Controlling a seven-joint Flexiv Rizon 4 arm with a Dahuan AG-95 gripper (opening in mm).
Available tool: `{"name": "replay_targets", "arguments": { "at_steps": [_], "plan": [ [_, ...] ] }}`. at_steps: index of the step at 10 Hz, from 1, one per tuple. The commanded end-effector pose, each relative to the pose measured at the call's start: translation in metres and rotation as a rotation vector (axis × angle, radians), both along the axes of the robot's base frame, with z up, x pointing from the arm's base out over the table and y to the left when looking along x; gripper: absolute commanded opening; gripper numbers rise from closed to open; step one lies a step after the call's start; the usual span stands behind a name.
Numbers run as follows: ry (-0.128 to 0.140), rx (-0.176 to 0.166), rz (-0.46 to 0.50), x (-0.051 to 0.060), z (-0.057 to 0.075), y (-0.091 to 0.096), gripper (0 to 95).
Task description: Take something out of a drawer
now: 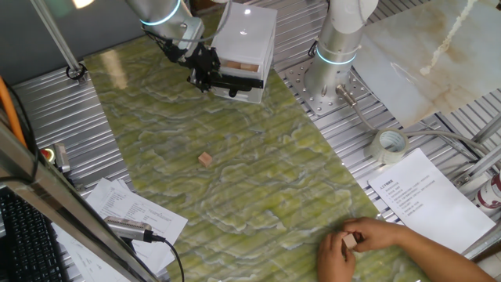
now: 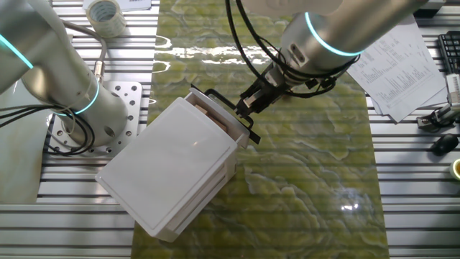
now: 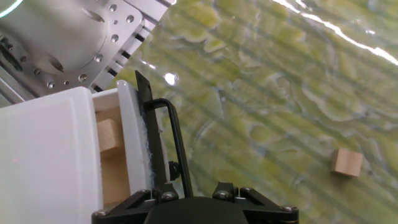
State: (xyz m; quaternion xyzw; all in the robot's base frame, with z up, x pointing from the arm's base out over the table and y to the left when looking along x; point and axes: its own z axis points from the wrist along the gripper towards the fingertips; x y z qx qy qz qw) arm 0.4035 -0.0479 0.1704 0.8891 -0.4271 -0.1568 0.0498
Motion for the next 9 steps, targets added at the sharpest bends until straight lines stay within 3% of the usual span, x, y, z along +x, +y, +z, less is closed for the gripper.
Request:
{"name": "replay_targets", "arguments": {
  "at_steps": [1,4,6,9],
  "plan": [
    [-0.001,0.006,0.012,0.000,0.004,0.000,38.0],
    [-0.001,0.003,0.019,0.001,0.037,0.000,38.0],
    [-0.001,0.003,0.041,-0.003,0.044,-0.007,38.0],
    [-0.009,-0.040,0.107,-0.015,0.040,-0.027,38.0]
  ]
}}
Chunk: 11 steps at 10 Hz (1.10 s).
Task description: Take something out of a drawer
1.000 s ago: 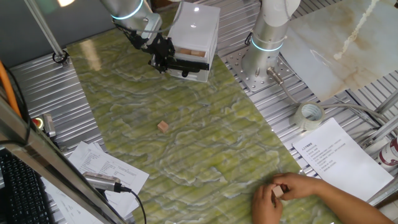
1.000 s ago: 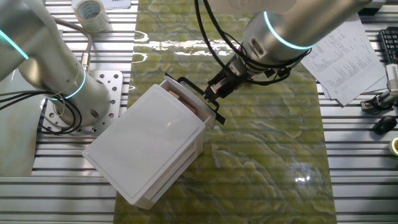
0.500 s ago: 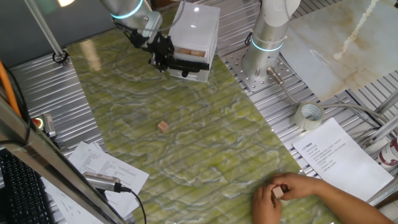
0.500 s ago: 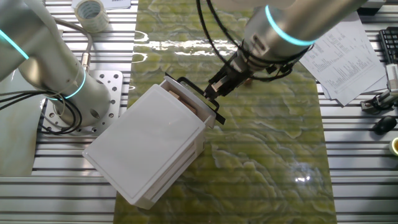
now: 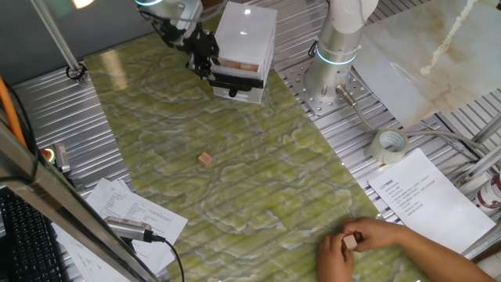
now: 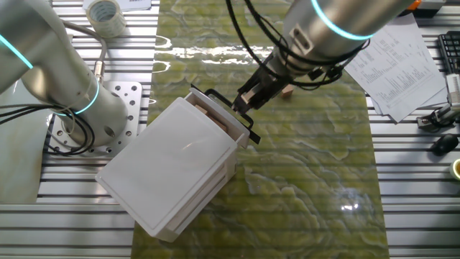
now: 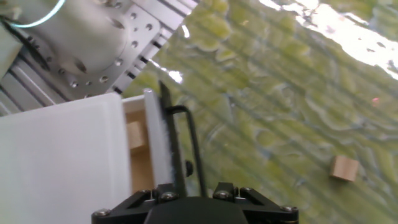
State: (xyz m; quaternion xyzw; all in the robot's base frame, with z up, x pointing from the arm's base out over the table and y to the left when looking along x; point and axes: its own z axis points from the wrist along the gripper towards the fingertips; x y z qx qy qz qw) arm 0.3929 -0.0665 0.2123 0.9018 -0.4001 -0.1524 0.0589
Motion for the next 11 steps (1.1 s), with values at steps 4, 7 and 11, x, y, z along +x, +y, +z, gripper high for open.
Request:
{"name": "replay_targets", "arguments": {
  "at_steps": [4,7,11],
  "plan": [
    [-0.020,-0.007,0.066,-0.007,-0.003,-0.012,38.0],
    [-0.060,-0.017,0.055,-0.003,-0.005,-0.006,38.0],
    [-0.080,0.000,0.056,-0.007,-0.012,-0.013,38.0]
  ]
}}
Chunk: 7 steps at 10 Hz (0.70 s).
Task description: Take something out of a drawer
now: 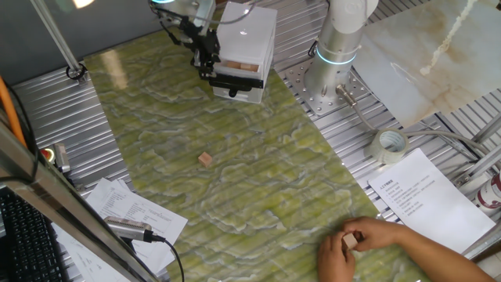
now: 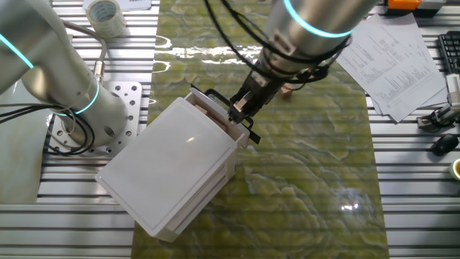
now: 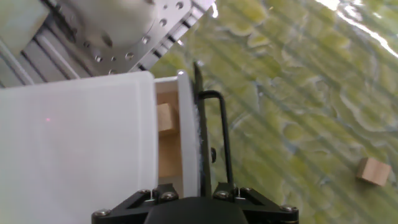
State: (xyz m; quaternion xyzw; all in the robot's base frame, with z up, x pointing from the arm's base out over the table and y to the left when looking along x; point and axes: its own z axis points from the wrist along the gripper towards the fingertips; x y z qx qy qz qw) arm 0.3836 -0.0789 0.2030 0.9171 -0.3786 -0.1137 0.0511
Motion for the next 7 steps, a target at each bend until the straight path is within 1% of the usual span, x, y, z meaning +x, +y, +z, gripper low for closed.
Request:
{"name": "replay_targets", "arguments": {
  "at_steps": [1,3,4,6,7],
  "plan": [
    [-0.006,0.013,0.007,0.0018,-0.0042,-0.0010,38.0],
    [-0.010,0.033,0.006,0.0030,-0.0049,0.0007,38.0],
    [-0.019,0.052,0.015,0.0064,-0.0088,0.0057,38.0],
    [-0.037,0.056,0.026,0.0084,-0.0115,0.0089,38.0],
    [-0.048,0.056,0.032,0.0084,-0.0117,0.0089,57.0]
  ]
}}
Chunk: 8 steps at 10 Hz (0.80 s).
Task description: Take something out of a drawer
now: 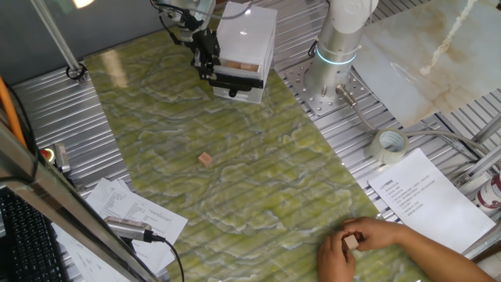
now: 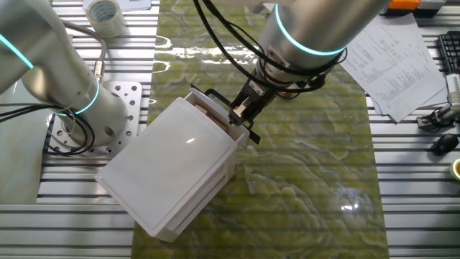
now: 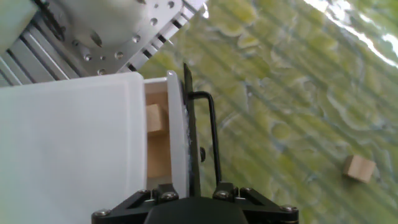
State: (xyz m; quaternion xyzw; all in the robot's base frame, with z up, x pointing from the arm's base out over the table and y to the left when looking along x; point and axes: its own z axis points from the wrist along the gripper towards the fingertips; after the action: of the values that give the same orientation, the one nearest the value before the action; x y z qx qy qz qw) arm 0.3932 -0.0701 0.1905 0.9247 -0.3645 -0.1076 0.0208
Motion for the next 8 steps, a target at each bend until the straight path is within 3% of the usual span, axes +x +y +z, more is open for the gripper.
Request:
{"name": "replay_targets", "arguments": {
  "at_steps": [1,3,8],
  "plan": [
    [-0.013,-0.002,0.004,-0.0020,0.0002,-0.0009,57.0],
    [0.007,0.000,0.006,-0.0036,0.0006,-0.0035,57.0],
    [0.006,0.028,0.000,-0.0067,-0.0061,-0.0069,57.0]
  ]
}}
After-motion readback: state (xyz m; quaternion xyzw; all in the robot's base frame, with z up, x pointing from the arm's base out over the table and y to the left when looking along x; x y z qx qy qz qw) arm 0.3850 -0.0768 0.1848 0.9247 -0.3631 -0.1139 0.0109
